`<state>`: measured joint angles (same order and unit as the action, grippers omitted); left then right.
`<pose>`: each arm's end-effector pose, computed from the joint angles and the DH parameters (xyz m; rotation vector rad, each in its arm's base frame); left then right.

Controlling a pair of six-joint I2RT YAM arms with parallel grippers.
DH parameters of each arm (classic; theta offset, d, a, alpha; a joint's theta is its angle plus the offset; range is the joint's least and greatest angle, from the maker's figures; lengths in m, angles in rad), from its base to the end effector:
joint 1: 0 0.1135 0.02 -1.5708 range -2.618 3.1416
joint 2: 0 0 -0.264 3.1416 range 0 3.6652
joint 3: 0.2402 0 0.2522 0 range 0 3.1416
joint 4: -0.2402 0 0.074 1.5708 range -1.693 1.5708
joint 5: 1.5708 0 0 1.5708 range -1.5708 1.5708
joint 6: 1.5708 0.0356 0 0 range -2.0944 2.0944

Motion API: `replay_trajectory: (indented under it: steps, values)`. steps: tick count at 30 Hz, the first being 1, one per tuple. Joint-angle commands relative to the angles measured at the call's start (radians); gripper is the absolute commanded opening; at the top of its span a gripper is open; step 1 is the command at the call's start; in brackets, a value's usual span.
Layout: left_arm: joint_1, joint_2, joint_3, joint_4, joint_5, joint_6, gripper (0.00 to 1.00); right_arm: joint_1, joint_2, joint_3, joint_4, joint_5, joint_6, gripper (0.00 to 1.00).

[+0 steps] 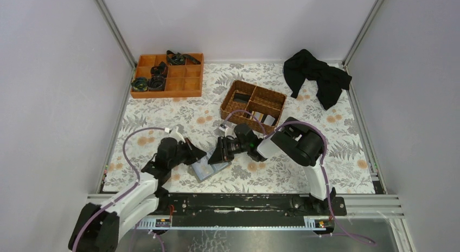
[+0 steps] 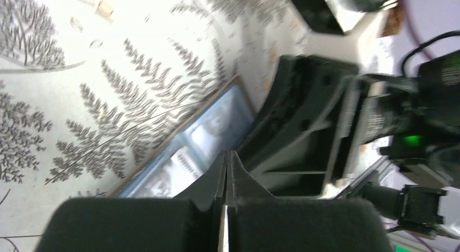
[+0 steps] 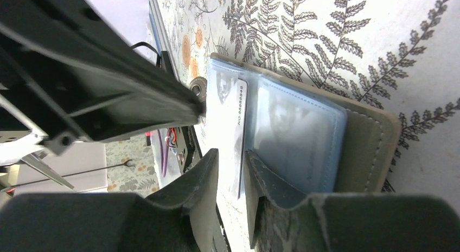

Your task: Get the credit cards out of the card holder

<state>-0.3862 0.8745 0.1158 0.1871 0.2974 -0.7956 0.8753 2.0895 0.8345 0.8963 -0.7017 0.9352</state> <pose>0.1448 -0.0702 0.1326 -0.2810 2.2708 -0.9771 0.2250 0.3055 0.0930 -0.5077 2.2871 1.7512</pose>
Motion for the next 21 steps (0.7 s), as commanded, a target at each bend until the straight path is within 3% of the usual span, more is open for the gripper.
replay_trajectory:
  steps: [1,5,16,21]
  values:
    - [-0.006,-0.159,0.087,-0.217,-0.052,-0.016,0.0,0.007,-0.039,0.03,0.003,-0.009,-0.031,0.31]
    - [-0.029,-0.285,0.093,-0.375,-0.073,-0.089,0.0,0.007,-0.032,0.051,-0.023,-0.011,-0.044,0.31]
    - [-0.171,-0.479,0.043,-0.623,-0.179,-0.327,0.0,0.003,-0.03,0.066,-0.063,0.028,-0.045,0.3]
    - [-0.265,-0.453,0.08,-0.765,-0.333,-0.421,0.0,-0.002,-0.022,0.064,-0.062,0.029,-0.046,0.3]
